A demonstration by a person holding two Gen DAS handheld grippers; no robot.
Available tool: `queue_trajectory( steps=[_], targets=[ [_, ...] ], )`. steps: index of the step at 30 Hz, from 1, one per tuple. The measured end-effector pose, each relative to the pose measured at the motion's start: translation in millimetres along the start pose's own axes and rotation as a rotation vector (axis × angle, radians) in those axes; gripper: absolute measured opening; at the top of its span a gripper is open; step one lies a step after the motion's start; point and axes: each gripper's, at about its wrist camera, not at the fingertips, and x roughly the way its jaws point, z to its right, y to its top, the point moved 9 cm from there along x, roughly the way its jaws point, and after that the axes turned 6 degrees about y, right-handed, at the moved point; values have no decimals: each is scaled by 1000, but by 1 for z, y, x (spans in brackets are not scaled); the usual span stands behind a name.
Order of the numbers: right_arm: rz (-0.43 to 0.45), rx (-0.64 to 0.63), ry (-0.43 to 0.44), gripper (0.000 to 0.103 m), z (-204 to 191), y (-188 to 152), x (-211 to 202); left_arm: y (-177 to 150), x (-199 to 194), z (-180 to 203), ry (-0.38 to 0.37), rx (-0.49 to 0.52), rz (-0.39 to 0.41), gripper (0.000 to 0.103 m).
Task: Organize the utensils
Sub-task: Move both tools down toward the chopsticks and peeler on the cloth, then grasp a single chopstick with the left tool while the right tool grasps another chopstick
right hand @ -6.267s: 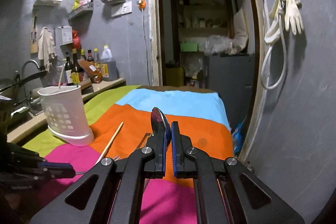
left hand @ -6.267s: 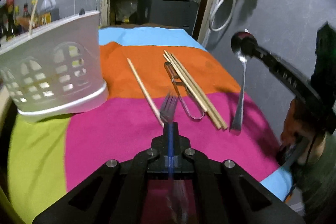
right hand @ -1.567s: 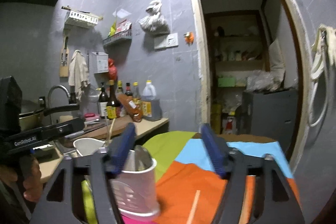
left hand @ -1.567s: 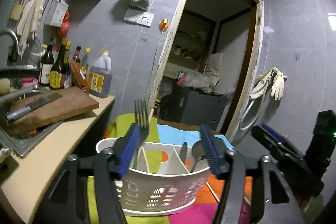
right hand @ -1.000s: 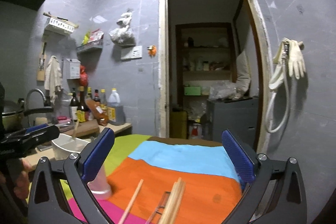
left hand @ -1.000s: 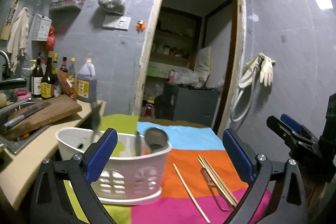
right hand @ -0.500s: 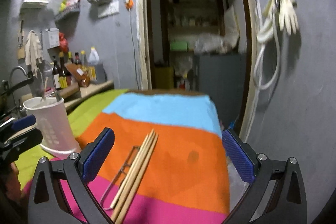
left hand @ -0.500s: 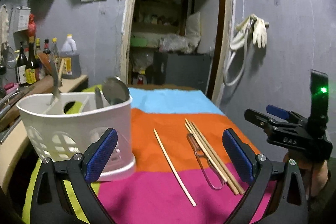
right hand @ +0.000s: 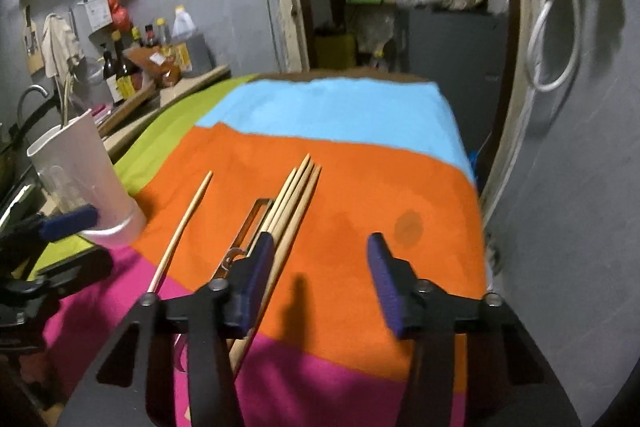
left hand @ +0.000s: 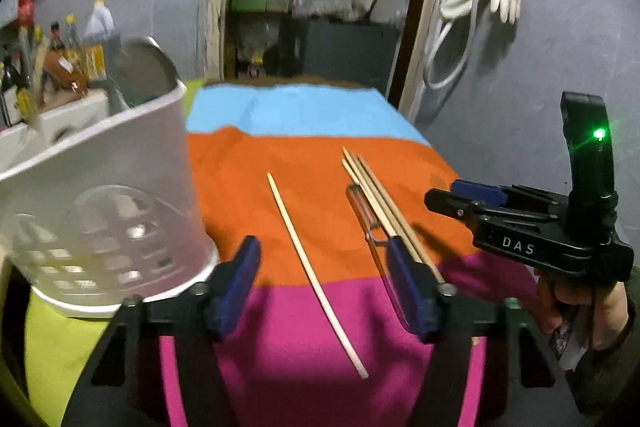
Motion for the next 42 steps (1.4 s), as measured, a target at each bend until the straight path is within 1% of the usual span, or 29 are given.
queue_trajectory(
  steps=[2, 3, 4, 8, 11, 14, 17, 21, 25, 27, 28, 29, 31, 34, 35, 37, 39, 41, 42],
  targets=[
    [-28, 3, 14, 35, -1, -1, 6, 1, 9, -4, 7, -16, -39, 42],
    [-38, 2, 15, 34, -2, 0, 9, 2, 14, -4, 6, -24, -54, 39],
    [-51, 6, 17, 31, -1, -1, 12, 2, 19, -6, 6, -33, -72, 35],
    [-102, 31, 32, 24, 0, -3, 23, 3, 35, -12, 20, -54, -133, 26],
    [-131, 37, 43, 21, -1, -4, 29, 2, 43, -13, 45, -45, -161, 23],
    [-142, 34, 34, 21, 0, -1, 33, 0, 52, -15, 53, -52, -186, 19],
    [-163, 43, 41, 21, 0, 2, 38, -2, 59, -15, 62, -44, -211, 17],
    [-191, 37, 32, 21, 0, 4, 44, -3, 61, -14, 57, -44, -227, 17],
    [-232, 55, 44, 21, 2, 3, 45, -2, 64, -12, 43, -54, -255, 17],
    [-287, 59, 65, 21, 1, -2, 46, -2, 63, -12, 29, -59, -265, 17],
    [-307, 51, 77, 22, 0, -5, 45, -2, 63, -10, 21, -59, -272, 12],
    [-322, 26, 68, 22, -1, -6, 44, -3, 63, -9, 15, -54, -280, 7],
    [-340, -6, 47, 22, -4, -8, 42, -4, 64, -8, 10, -51, -287, 6],
    [-350, -28, 22, 21, -6, -9, 43, -4, 64, -5, 0, -59, -294, 2],
    [-343, -20, 22, 19, -4, -9, 43, -4, 62, -5, -2, -65, -292, 2],
    [-329, 13, 39, 10, -3, -8, 40, -3, 58, -3, -9, -72, -280, 2],
    [-295, 77, 70, 8, 2, -10, 34, -3, 51, -2, -15, -73, -263, 2],
    [-253, 90, 78, 5, 2, -10, 26, -2, 41, -1, -22, -70, -235, 2],
    [-229, 103, 95, 5, 0, -11, 20, -2, 33, 1, -29, -64, -210, 2]
  ],
)
